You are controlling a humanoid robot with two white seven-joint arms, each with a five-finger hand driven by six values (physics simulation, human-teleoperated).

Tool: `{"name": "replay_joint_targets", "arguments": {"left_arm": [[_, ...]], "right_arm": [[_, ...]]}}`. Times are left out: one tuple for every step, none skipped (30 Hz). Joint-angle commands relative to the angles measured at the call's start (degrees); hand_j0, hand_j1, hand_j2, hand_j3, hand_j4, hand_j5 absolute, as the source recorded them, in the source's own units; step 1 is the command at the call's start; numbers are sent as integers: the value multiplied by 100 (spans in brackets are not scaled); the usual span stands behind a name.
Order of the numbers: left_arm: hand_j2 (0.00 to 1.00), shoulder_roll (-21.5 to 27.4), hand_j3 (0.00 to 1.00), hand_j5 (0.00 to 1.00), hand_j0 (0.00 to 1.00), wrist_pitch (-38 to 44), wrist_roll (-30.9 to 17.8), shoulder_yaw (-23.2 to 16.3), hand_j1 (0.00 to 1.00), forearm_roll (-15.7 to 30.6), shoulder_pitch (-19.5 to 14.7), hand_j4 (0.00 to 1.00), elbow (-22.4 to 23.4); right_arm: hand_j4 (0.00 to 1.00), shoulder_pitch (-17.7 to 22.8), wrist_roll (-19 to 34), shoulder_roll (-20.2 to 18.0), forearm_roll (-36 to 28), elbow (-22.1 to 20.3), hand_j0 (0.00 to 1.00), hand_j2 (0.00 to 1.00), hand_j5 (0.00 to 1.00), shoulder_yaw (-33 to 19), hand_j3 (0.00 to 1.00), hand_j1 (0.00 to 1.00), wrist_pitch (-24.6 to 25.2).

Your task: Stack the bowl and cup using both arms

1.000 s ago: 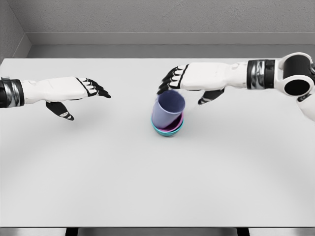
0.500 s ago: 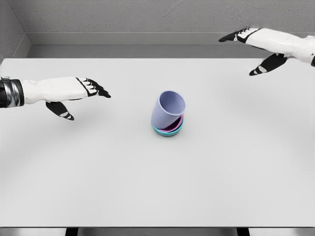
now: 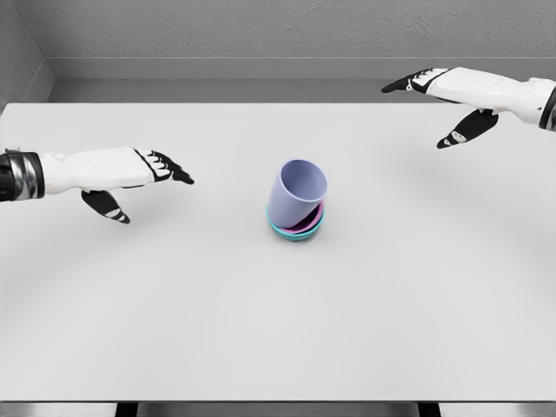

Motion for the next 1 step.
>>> {"name": "replay_joint_targets", "arguments": {"left_arm": [[100, 16, 100, 100, 100, 16, 3, 3, 100, 27, 0, 100, 10]], "right_arm": [[100, 0, -3, -7, -37, 0, 100, 100, 100, -5, 100, 100, 17]]}}
